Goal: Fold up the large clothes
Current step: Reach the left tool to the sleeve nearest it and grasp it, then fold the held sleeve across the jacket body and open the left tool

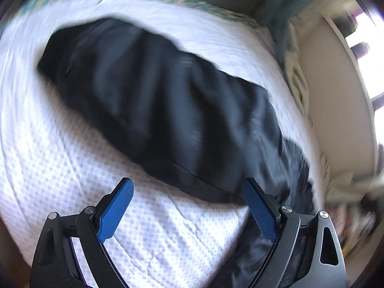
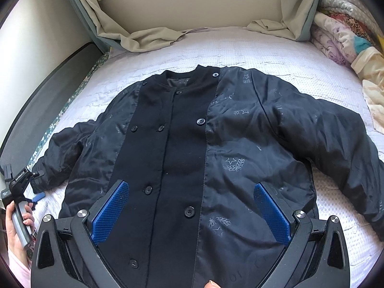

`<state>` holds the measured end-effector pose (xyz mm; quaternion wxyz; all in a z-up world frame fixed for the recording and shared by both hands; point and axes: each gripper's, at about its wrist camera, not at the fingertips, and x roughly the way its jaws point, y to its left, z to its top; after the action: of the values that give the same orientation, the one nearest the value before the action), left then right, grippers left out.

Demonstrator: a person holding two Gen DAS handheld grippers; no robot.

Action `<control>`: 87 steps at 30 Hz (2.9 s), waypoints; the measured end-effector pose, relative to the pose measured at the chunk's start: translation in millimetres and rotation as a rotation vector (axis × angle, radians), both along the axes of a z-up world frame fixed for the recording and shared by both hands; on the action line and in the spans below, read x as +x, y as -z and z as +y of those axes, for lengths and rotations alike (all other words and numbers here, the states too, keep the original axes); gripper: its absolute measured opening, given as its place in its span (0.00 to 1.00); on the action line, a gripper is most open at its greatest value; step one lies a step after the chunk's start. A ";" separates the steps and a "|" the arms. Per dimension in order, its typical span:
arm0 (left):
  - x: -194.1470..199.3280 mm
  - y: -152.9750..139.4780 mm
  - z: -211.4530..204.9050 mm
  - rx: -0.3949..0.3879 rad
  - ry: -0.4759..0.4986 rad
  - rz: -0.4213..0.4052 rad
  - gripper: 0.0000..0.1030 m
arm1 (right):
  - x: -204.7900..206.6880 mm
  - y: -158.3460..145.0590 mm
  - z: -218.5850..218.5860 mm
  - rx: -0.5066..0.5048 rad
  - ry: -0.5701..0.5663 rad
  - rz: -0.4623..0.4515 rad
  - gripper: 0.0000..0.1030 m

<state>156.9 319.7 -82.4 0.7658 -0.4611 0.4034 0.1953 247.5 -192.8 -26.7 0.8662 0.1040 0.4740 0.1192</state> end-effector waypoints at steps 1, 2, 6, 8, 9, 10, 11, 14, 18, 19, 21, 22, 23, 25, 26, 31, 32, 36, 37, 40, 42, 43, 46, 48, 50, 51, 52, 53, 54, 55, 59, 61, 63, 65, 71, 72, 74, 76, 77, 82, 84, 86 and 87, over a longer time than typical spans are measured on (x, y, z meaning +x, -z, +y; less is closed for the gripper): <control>-3.7 5.4 7.7 -0.042 -0.046 -0.009 0.90 | 0.5 0.4 -0.6 0.001 0.001 0.000 1.00; -7.8 11.3 16.1 -0.091 -0.102 -0.021 0.90 | 0.8 0.9 -1.2 0.005 0.002 0.001 1.00; -9.4 24.0 38.0 -0.223 -0.223 -0.093 0.88 | 0.6 3.2 -3.7 0.017 0.001 0.007 1.00; -6.6 28.5 45.7 -0.248 -0.250 -0.111 0.76 | 0.6 4.8 -2.9 0.011 0.002 0.012 1.00; -3.8 31.7 50.0 -0.265 -0.264 -0.120 0.70 | 0.8 5.7 -3.4 0.011 0.003 0.015 1.00; -2.5 32.9 52.9 -0.271 -0.272 -0.126 0.60 | 1.2 6.3 -3.8 0.010 0.004 0.017 1.00; 0.1 33.5 54.4 -0.273 -0.284 -0.130 0.50 | 1.3 6.6 -4.2 0.009 0.007 0.019 1.00; 2.0 33.6 60.3 -0.260 -0.306 -0.150 0.25 | 1.9 8.2 -7.4 0.008 0.016 0.022 1.00; 8.0 2.3 47.3 -0.104 -0.253 -0.170 0.15 | 3.0 8.8 -15.4 0.012 0.041 0.028 1.00; 9.4 -5.4 43.7 -0.070 -0.237 -0.177 0.14 | 3.2 8.9 -16.7 0.012 0.046 0.029 1.00; 17.2 -31.3 32.2 0.025 -0.182 -0.210 0.13 | 4.2 8.8 -19.3 0.014 0.056 0.031 1.00; 20.5 -41.7 27.1 0.066 -0.159 -0.220 0.13 | 4.9 8.6 -20.4 0.016 0.062 0.032 1.00; 22.9 -53.7 18.4 0.113 -0.133 -0.230 0.13 | 5.7 8.4 -20.7 0.018 0.065 0.033 1.00; 30.7 -80.8 -4.0 0.215 -0.073 -0.258 0.13 | 6.9 7.4 -21.1 0.020 0.068 0.033 1.00; 27.7 -88.9 -13.9 0.251 -0.049 -0.267 0.13 | 7.2 6.8 -20.8 0.022 0.068 0.032 1.00; 61.1 -139.6 -94.1 0.453 0.169 -0.294 0.13 | 7.2 3.7 -18.2 0.023 0.056 0.026 1.00; 70.7 -147.6 -114.4 0.474 0.228 -0.303 0.13 | 7.5 4.3 -17.9 0.021 0.057 0.026 1.00; 108.7 -154.4 -180.3 0.487 0.422 -0.306 0.13 | 11.3 10.8 -20.2 0.012 0.075 0.046 1.00; 117.9 -152.6 -191.4 0.485 0.462 -0.298 0.13 | 12.1 12.4 -20.7 0.008 0.079 0.050 1.00; 131.6 -130.8 -233.3 0.488 0.584 -0.259 0.13 | 14.7 16.8 -22.5 -0.003 0.089 0.060 1.00; 141.4 -114.2 -256.4 0.492 0.658 -0.227 0.13 | 16.5 19.2 -24.7 -0.015 0.096 0.065 1.00; 142.3 -106.1 -262.3 0.483 0.681 -0.215 0.13 | 17.8 21.0 -25.7 -0.023 0.101 0.068 1.00; 150.8 -75.3 -292.7 0.440 0.785 -0.156 0.13 | 22.8 29.9 -28.6 -0.046 0.120 0.091 1.00; 153.9 -58.0 -309.2 0.475 0.837 -0.131 0.13 | 25.2 36.5 -29.7 -0.054 0.132 0.112 1.00; 149.8 -46.5 -317.7 0.473 0.869 -0.118 0.14 | 27.1 44.6 -29.4 -0.064 0.135 0.141 1.00; 150.0 -44.6 -320.2 0.460 0.881 -0.114 0.15 | 27.1 47.4 -28.3 -0.071 0.133 0.149 1.00; 149.3 -42.6 -322.8 0.454 0.890 -0.112 0.16 | 27.1 51.5 -26.4 -0.080 0.123 0.161 1.00; 149.3 -40.5 -324.2 0.447 0.902 -0.107 0.20 | 27.1 54.5 -24.7 -0.087 0.116 0.168 1.00; 149.1 -38.0 -325.5 0.440 0.914 -0.101 0.24 | 26.8 58.1 -22.6 -0.106 0.109 0.176 1.00; 147.7 -35.8 -325.3 0.430 0.925 -0.095 0.39 | 26.7 63.3 -19.6 -0.123 0.092 0.191 1.00; 137.3 -34.1 -330.2 0.424 0.941 -0.080 0.87 | 25.0 77.3 -11.3 -0.193 0.060 0.211 1.00; 129.2 -41.4 -333.5 0.437 0.961 -0.096 0.88 | 23.9 81.6 -7.2 -0.230 0.048 0.208 1.00; 120.9 -50.4 -337.0 0.449 0.982 -0.115 0.89 | 22.3 84.4 -4.3 -0.254 0.041 0.205 1.00; 110.6 -58.9 -338.7 0.446 1.005 -0.138 0.93 | 21.3 88.1 -3.3 -0.271 0.033 0.212 1.00; 80.9 -89.3 -330.2 0.448 1.019 -0.238 0.99 | 20.5 100.5 -6.5 -0.260 0.060 0.249 1.00; 76.2 -100.4 -323.8 0.476 0.993 -0.275 0.99 | 20.1 100.9 -6.2 -0.263 0.060 0.249 1.00; 70.9 -118.7 -310.7 0.526 0.939 -0.330 0.99 | 17.8 100.8 -6.0 -0.267 0.067 0.237 1.00; 68.8 -134.0 -294.3 0.564 0.881 -0.367 0.99 | 17.4 100.5 -1.8 -0.291 0.058 0.227 1.00; 68.9 -139.7 -285.9 0.571 0.854 -0.378 0.99 | 18.1 99.8 -0.6 -0.294 0.057 0.229 1.00; 76.3 -160.7 -221.0 0.543 0.662 -0.380 0.99 | 14.6 75.8 13.7 -0.348 0.040 0.154 0.95; 79.1 -166.1 -189.9 0.507 0.561 -0.358 0.99 | 10.9 59.1 26.1 -0.395 0.017 0.078 0.91; 78.8 -170.7 -166.9 0.476 0.490 -0.348 0.99 | 5.7 38.9 42.7 -0.442 -0.012 -0.012 0.85; 79.1 -172.7 -158.7 0.469 0.458 -0.347 0.99 | 4.4 27.4 54.0 -0.451 -0.036 -0.054 0.81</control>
<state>236.0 161.0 90.3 0.9316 -0.1970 0.3046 0.0249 251.9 -138.8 -54.0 0.8776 -0.1038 0.4672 0.0283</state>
